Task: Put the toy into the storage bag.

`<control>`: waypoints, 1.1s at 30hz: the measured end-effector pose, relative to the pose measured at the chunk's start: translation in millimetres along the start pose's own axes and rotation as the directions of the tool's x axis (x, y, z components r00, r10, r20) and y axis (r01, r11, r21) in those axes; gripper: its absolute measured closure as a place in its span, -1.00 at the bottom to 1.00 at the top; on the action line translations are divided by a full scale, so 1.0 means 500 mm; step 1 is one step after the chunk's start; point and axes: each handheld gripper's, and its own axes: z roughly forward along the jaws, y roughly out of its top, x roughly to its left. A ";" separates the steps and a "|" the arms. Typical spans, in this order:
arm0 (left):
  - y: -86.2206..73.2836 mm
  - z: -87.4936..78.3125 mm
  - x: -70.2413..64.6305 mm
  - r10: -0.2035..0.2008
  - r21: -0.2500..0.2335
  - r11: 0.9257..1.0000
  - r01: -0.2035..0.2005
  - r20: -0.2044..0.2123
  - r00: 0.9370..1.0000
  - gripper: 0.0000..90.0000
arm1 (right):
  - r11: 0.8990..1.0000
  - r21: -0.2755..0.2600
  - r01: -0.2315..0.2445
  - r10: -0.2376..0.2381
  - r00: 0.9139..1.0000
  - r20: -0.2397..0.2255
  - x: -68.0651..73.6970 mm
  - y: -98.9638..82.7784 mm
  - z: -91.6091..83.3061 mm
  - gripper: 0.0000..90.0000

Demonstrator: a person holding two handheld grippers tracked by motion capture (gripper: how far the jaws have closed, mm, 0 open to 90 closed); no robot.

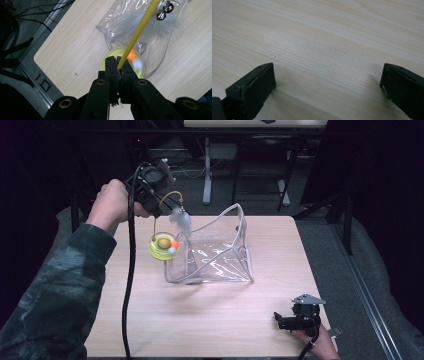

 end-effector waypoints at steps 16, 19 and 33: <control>0.041 0.020 -0.026 0.039 0.004 0.999 -0.039 0.029 0.999 0.95 | 1.000 0.002 -0.001 0.001 1.000 0.001 0.000 0.000 0.000 -1.00; 0.047 0.028 -0.028 0.040 0.001 0.999 -0.040 0.031 0.999 0.95 | 1.000 0.000 0.000 0.000 1.000 0.001 0.000 0.000 0.000 -1.00; 0.060 0.088 -0.027 0.021 0.007 1.000 -0.022 0.086 0.996 0.95 | 1.000 0.001 -0.001 0.001 1.000 0.001 0.000 0.000 0.000 -1.00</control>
